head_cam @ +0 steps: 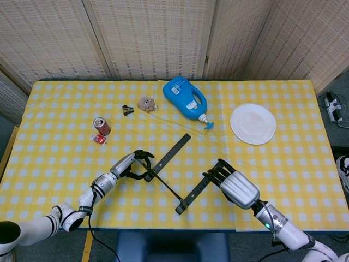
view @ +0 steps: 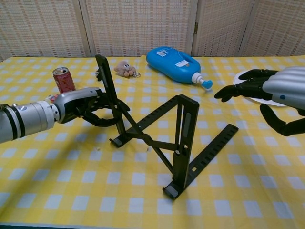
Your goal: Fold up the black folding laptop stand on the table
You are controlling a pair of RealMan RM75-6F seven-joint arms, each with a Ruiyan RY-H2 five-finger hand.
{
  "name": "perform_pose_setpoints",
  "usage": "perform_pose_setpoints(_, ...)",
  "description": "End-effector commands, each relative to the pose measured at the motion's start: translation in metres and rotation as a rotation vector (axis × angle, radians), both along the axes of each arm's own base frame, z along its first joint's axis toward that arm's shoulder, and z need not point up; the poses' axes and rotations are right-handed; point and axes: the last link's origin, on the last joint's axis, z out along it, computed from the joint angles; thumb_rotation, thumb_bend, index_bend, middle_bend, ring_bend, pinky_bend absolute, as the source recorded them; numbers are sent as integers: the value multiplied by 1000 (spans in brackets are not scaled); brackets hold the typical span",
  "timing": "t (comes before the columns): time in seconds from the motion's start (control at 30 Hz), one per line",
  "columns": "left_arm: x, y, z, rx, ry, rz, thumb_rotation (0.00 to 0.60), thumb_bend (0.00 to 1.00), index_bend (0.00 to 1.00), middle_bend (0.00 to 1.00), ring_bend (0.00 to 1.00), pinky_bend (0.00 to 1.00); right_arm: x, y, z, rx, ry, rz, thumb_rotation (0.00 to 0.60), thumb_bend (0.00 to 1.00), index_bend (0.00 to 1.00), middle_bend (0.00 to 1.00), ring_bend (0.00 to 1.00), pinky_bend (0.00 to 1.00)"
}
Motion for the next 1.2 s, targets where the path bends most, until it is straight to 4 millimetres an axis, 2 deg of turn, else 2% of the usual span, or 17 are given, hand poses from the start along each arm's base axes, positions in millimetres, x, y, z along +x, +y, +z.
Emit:
perform_pose_setpoints(0.03, -3, -2, 2, 5, -2, 4, 600, 458, 674, 282, 203, 0, 0, 0, 0, 3, -1, 3, 600, 922, 132, 192, 173, 0)
perform_pose_setpoints(0.5, -29, -31, 28, 42, 4, 28, 600, 465, 671, 292, 209, 0, 5, 8, -4, 72, -29, 19, 600, 915, 131, 185, 168, 0)
perform_pose_setpoints(0.6, -32, -40, 34, 48, 5, 32, 600, 467, 653, 292, 210, 0, 6, 12, -8, 121, -41, 9, 600, 764, 125, 177, 157, 0)
perform_pose_setpoints(0.77, -34, -50, 38, 49, 16, 31, 600, 466, 563, 292, 201, 0, 8, 15, -13, 180, -48, -17, 600, 369, 38, 136, 109, 0)
perform_pose_setpoints(0.83, -35, -57, 40, 41, 26, 26, 600, 464, 489, 292, 189, 0, 10, 19, -19, 235, -64, -54, 600, 296, 10, 109, 91, 0)
perform_pose_setpoints(1.0, -34, -65, 44, 57, 38, 18, 600, 462, 406, 279, 159, 0, 23, 18, -33, 301, -106, -98, 600, 242, 0, 56, 54, 0)
perform_pose_setpoints(1.2, -35, -72, 54, 81, 49, 5, 600, 461, 255, 191, 70, 0, 43, 17, -54, 365, -205, -150, 600, 223, 0, 5, 55, 0)
